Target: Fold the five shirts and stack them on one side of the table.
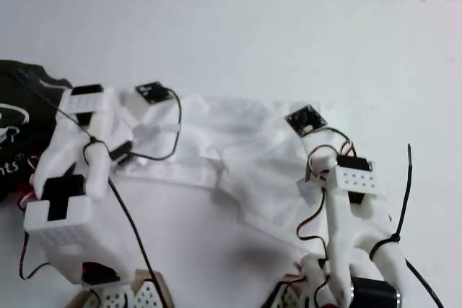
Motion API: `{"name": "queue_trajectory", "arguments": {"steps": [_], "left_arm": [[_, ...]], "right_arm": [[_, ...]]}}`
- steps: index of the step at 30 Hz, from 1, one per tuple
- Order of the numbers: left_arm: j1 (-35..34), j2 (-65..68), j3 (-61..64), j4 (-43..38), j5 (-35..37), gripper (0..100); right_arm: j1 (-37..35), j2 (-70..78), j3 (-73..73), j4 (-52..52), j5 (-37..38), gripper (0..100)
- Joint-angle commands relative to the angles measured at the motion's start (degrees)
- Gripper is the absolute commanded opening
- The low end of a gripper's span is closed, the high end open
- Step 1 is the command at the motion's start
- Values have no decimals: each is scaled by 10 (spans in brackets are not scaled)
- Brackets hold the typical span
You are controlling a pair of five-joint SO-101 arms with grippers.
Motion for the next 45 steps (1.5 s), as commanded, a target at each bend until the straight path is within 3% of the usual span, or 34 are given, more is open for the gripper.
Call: {"name": "queue_trajectory", "arguments": {"steps": [1,5,11,14,18,22,25,29,38,45], "left_arm": [[-31,-9,-18,25,-8,174],[-55,-25,-80,105,-8,160],[-48,-120,-158,196,13,158],[-23,-130,-154,176,80,158],[33,-113,-70,56,189,158],[67,-55,29,-95,243,158],[68,-24,51,-129,260,158],[70,-17,54,-102,270,158],[68,-30,55,-16,267,158],[75,-157,54,24,273,158]], "right_arm": [[5,-39,-25,36,-5,20],[-24,-97,-41,61,-43,23],[-133,-137,-32,76,-78,25],[-179,-136,-7,58,-82,25],[-200,-136,45,17,-82,25],[-198,-136,84,4,-76,25],[-197,-136,110,4,-64,25],[-177,-136,130,7,-24,25],[-7,-137,127,19,91,25],[5,-143,56,114,100,22]]}}
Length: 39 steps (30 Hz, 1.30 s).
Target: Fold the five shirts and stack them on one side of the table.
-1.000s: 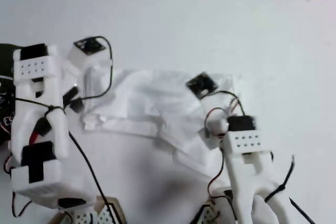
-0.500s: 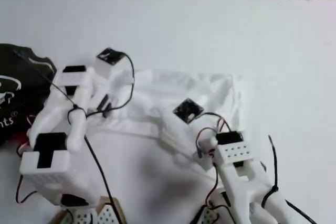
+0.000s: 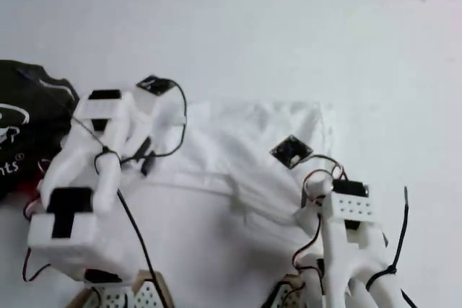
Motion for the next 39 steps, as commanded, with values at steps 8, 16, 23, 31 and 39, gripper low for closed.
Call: {"name": "queue_trajectory", "arguments": {"steps": [8,16,23,31,39], "left_arm": [[10,-135,42,27,4,158],[9,-135,184,-187,7,158],[9,-135,195,-201,7,158],[9,-135,195,-198,12,158],[11,-134,195,-190,39,158]], "right_arm": [[-45,-12,-210,144,-71,94],[-238,-11,-91,71,-139,195],[-257,-10,-57,45,-140,191],[-204,97,-37,-11,-84,190],[-142,95,-38,-32,-84,19]]}}
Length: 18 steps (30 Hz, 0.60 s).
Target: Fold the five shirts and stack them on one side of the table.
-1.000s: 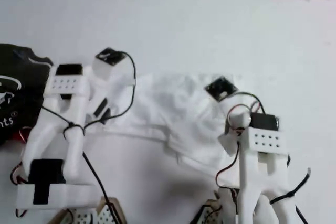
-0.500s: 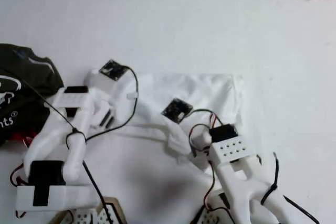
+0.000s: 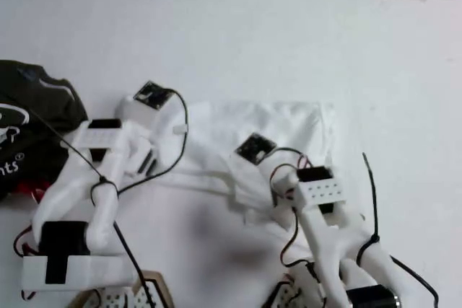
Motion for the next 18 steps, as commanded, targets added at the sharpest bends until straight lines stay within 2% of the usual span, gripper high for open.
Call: {"name": "queue_trajectory", "arguments": {"steps": [1,9,13,18], "left_arm": [[3,-18,-3,0,8,158],[4,-18,-3,0,8,158],[2,-18,-5,1,8,158],[2,-19,-7,4,9,158]], "right_arm": [[22,-23,5,13,5,34],[24,-187,5,110,11,24],[26,-239,7,153,65,22],[26,-233,10,180,134,24]]}}
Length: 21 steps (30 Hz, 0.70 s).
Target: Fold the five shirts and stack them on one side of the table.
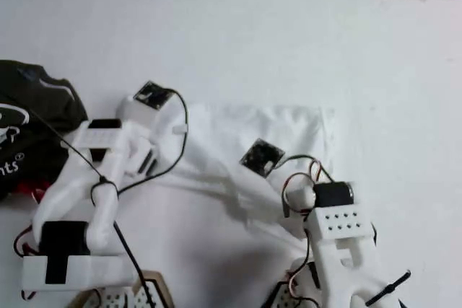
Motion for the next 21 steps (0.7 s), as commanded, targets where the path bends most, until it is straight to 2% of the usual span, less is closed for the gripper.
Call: {"name": "queue_trajectory", "arguments": {"steps": [1,8,16,21], "left_arm": [[2,-19,-7,4,8,158],[2,-19,-7,7,8,158],[1,-22,-69,98,8,158],[1,-20,-155,164,11,158]], "right_arm": [[10,-4,0,21,47,24],[10,56,0,33,103,31],[9,129,-17,32,161,252],[9,111,-107,130,164,239]]}}
